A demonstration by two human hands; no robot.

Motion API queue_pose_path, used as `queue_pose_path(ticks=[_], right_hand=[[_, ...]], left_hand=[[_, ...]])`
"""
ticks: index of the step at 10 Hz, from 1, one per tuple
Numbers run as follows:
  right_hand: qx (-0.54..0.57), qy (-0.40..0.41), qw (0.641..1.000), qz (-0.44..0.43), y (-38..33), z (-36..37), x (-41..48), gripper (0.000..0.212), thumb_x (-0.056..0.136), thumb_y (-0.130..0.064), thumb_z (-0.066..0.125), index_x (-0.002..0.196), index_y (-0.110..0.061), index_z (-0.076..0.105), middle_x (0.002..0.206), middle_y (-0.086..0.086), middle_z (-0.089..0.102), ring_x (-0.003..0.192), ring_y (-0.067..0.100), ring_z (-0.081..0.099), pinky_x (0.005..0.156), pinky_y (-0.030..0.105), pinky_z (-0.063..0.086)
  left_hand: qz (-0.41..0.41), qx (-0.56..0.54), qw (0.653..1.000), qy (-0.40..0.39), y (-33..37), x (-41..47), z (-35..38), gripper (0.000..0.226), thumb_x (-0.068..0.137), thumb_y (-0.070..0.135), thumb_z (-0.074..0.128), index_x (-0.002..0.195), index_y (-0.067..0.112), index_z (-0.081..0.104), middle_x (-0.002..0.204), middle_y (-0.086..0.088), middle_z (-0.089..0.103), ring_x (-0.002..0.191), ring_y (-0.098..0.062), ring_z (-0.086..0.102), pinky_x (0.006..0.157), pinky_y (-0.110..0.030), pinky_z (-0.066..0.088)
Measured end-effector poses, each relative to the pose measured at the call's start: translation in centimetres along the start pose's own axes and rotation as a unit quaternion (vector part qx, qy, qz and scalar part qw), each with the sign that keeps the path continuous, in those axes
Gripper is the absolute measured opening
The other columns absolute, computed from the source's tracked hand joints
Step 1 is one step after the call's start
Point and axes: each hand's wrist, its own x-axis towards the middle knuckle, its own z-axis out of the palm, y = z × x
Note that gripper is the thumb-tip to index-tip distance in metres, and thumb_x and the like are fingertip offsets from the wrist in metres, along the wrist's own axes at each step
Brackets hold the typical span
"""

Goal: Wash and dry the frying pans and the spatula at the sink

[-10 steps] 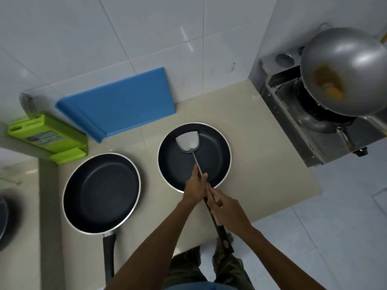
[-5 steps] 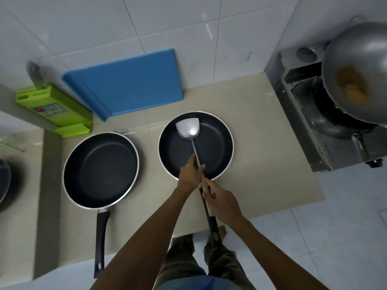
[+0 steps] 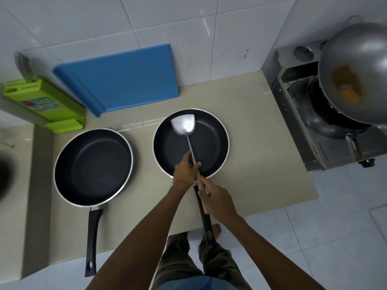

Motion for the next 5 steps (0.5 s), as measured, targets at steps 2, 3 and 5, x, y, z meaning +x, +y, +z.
queue_pose_path(ticks=[2,3,5], right_hand=[[-0.026,0.006,0.999,-0.029,0.1,0.4,0.2,0.046,0.106,-0.04,0.046,0.15,-0.025,0.045,0.102,0.001,0.072,0.082,0.013,0.062,0.076,0.02,0.047],[-0.027,-0.003,0.999,-0.037,0.4,0.4,0.1,0.049,0.105,-0.042,0.046,0.151,-0.025,0.044,0.106,0.003,0.071,0.089,0.017,0.065,0.08,0.027,0.052],[-0.109,-0.01,0.993,-0.052,0.5,-2.1,0.0,0.053,0.105,-0.045,0.042,0.154,-0.025,0.037,0.127,0.01,0.059,0.112,0.027,0.06,0.082,0.033,0.048]], left_hand=[[0.002,0.007,1.0,0.007,-0.1,-0.1,0.0,0.061,0.099,0.036,0.063,0.152,0.018,0.041,0.088,-0.003,0.07,0.088,-0.026,0.072,0.09,-0.045,0.059],[-0.006,0.005,0.999,0.034,0.3,-0.6,-0.1,0.063,0.099,0.04,0.062,0.152,0.016,0.039,0.093,-0.005,0.071,0.088,-0.027,0.071,0.087,-0.043,0.06],[0.057,0.075,0.991,0.1,-0.8,-2.7,-0.6,0.049,0.099,0.048,0.055,0.136,0.015,0.052,0.098,-0.002,0.068,0.085,-0.017,0.068,0.08,-0.043,0.061]])
